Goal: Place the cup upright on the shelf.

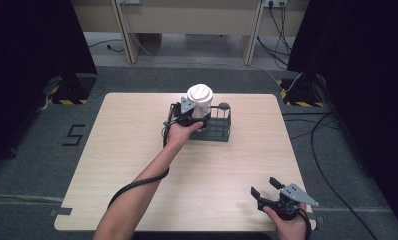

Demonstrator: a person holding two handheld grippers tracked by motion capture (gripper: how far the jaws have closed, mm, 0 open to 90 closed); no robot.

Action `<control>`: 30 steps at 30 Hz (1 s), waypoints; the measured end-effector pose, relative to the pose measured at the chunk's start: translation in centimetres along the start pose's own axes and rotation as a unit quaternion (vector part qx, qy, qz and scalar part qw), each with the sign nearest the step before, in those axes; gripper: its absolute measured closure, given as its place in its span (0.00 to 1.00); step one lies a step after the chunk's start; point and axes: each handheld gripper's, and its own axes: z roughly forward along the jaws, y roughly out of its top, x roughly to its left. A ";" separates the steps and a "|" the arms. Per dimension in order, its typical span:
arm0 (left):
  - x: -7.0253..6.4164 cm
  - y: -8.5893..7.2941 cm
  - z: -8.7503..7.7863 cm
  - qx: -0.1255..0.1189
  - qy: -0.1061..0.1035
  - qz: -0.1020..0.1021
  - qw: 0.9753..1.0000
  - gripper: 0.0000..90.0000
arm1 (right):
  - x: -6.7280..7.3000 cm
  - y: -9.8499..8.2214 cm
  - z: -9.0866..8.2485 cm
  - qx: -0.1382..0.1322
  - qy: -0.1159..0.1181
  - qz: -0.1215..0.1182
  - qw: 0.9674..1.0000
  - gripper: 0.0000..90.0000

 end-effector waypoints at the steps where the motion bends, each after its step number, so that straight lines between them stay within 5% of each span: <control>1: 0.0 0.0 -0.1 -0.001 0.001 0.000 1.000 0.16 | 0.0 0.0 0.0 0.000 -0.001 0.000 1.000 0.17; 14: 0.2 0.0 -2.1 -0.011 0.005 0.027 1.000 0.16 | 0.0 0.0 0.0 0.001 0.000 0.001 1.000 0.17; 30: 0.0 -0.6 -4.3 -0.021 -0.004 0.029 0.999 0.16 | 0.0 0.0 0.0 0.000 -0.003 0.000 1.000 0.17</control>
